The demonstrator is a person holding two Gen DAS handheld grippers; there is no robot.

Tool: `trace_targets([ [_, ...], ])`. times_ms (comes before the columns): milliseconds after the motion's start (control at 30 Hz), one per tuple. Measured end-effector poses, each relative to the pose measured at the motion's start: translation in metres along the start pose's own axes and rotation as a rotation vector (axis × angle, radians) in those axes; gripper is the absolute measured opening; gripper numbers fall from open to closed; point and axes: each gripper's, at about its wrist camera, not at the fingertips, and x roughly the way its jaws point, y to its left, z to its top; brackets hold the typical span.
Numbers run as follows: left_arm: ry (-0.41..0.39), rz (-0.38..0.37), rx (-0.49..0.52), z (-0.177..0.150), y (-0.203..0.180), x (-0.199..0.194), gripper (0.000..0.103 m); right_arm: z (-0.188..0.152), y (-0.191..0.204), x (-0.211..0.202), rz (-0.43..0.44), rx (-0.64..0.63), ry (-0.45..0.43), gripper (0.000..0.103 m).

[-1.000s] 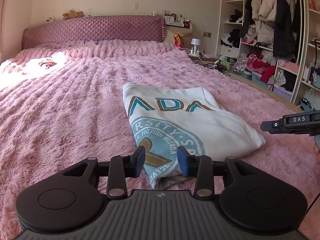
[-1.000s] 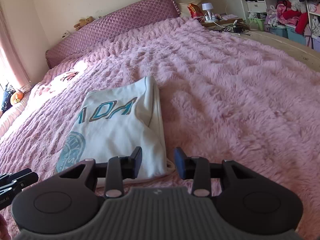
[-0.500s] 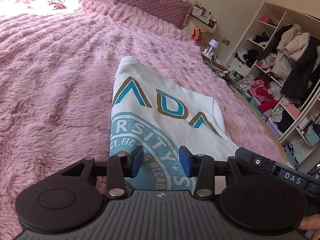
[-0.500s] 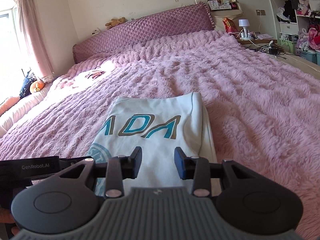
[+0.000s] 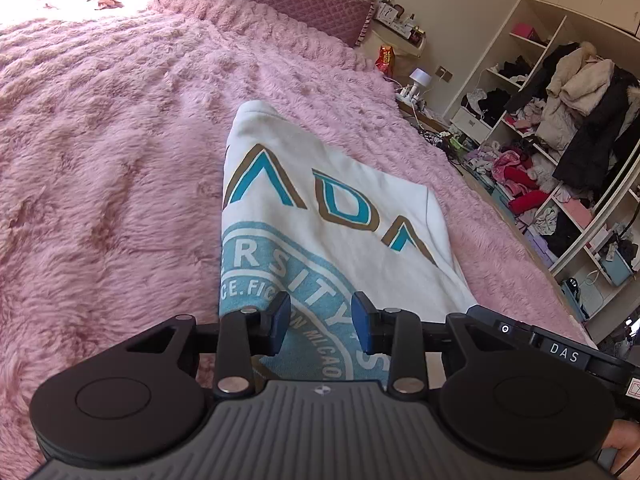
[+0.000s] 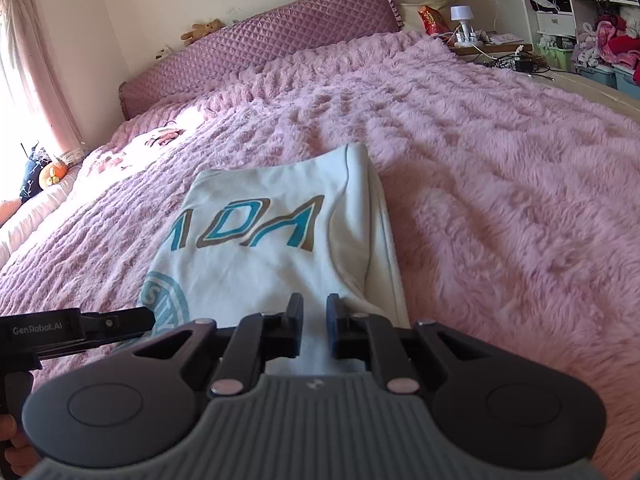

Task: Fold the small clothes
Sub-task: 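Pinch the bundle edges with both grippers to square the folded sweatshirt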

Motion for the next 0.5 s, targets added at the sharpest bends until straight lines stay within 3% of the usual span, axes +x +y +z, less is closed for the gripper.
trace_targets([
  [67, -0.031, -0.023, 0.025, 0.014, -0.004, 0.001, 0.045, 0.014, 0.007, -0.001, 0.001, -0.038, -0.056, 0.032],
  [267, -0.045, -0.058, 0.026, 0.060, 0.004, 0.037, 0.046, 0.071, 0.003, 0.046, -0.086, -0.088, -0.149, 0.032],
  [400, -0.002, -0.040, -0.006, 0.073, 0.016, 0.065, 0.046, 0.098, -0.010, 0.097, -0.143, -0.092, -0.109, 0.032],
  [433, 0.024, -0.041, -0.032, 0.075, 0.023, 0.073, 0.046, 0.101, -0.015, 0.110, -0.150, -0.075, -0.085, 0.026],
  [467, 0.038, -0.037, -0.054, 0.075, 0.029, 0.078, 0.046, 0.104, -0.020, 0.120, -0.160, -0.054, -0.063, 0.000],
  [500, 0.045, -0.037, -0.072, 0.075, 0.034, 0.081, 0.046, 0.105, -0.023, 0.129, -0.176, -0.044, -0.037, 0.000],
])
